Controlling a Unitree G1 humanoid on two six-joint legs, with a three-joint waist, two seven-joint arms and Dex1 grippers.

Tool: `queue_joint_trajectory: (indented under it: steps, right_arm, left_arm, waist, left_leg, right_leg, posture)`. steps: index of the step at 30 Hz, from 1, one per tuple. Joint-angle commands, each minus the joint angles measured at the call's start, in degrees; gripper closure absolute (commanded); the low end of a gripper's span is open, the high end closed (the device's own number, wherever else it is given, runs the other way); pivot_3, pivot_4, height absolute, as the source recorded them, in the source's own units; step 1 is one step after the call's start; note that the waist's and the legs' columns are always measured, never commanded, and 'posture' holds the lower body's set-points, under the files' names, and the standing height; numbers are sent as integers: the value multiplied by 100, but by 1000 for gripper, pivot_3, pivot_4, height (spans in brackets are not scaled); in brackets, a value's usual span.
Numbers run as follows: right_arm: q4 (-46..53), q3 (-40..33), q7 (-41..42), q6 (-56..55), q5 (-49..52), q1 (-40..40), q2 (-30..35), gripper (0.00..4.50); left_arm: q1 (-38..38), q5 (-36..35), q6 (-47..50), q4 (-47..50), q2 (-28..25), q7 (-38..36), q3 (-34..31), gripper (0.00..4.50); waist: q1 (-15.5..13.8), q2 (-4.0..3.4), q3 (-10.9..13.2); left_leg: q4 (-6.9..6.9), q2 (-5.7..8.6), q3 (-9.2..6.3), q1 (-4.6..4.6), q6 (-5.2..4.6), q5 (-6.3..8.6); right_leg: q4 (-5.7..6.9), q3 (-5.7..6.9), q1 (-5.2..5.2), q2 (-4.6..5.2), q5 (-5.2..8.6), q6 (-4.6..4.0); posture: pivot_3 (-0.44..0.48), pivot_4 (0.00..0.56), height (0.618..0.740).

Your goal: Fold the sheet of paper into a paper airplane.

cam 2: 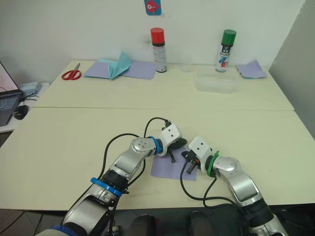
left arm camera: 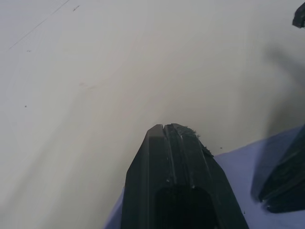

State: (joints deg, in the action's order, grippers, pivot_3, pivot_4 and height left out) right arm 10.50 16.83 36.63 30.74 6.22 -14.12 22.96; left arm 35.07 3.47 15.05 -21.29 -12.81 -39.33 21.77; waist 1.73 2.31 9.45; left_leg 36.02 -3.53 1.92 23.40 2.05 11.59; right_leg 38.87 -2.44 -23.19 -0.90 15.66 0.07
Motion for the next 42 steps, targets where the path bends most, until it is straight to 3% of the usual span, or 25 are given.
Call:
queue_joint_trajectory:
  steps: [1, 7, 12, 24, 30, 36, 42]
  right_arm:
    - [-142, 7, -50, 185, -108, 109, 94, 4466]
    - [-184, 19, -62, 179, -102, 86, 68, 4466]
    - [-229, 57, -50, 141, -105, 53, 34, 4466]
    - [-400, 132, -14, 57, -159, -130, -118, 4466]
    - [-453, 163, 49, 24, -174, -178, -101, 4500]
    - [-476, 187, 36, 31, -184, -201, -132, 4500]
    - [-457, 213, 32, 33, -200, -182, -126, 4500]
  left_arm:
    - [-288, 255, 252, -132, -402, 222, -190, 4500]
    - [-493, 297, 172, 96, -762, 496, -374, 4500]
    - [-589, -19, -93, 461, -721, 391, -605, 4500]
    - [-985, -1978, 985, 2109, -878, -47, -2368, 4500]
    - [-1625, -2758, 1887, 2951, -984, -196, -2560, 2859]
    - [-2003, -2748, 1900, 3086, -758, 167, -2449, 1038]
    - [-2214, -2766, 1947, 3116, -638, 220, -2268, 1038]
  waist:
    - [32, 2, -2]
    - [94, 4, -4]
    - [99, 4, -4]
    - [133, 11, 5]
    - [142, 25, 16]
    - [141, 29, 19]
    - [147, 29, 19]
  left_leg:
    - [0, -2, 0, -4, 0, 0]
    - [-18, -11, -6, -42, 0, 0]
    - [-18, -12, -6, -44, 0, 0]
    - [-26, -13, -3, -32, 1, 0]
    - [-28, -13, -6, -35, 1, 1]
    - [-27, -14, -7, -38, 1, 1]
    - [-30, -16, -12, -38, 1, 1]
  right_leg:
    - [1, -1, 0, -1, -1, 1]
    - [4, -14, 13, 0, 0, -1]
    - [4, -16, 15, 1, 3, -6]
    - [4, -20, 0, 1, 2, -3]
    - [3, -22, 1, 8, 3, -5]
    - [2, -27, 2, 11, 13, -23]
    - [2, -29, 0, 10, 13, -22]
  posture:
    - [0, 150, 740]
    - [0, 150, 740]
    - [0, 150, 740]
    - [0, 150, 740]
    - [0, 150, 740]
    - [0, 150, 740]
    - [0, 150, 740]
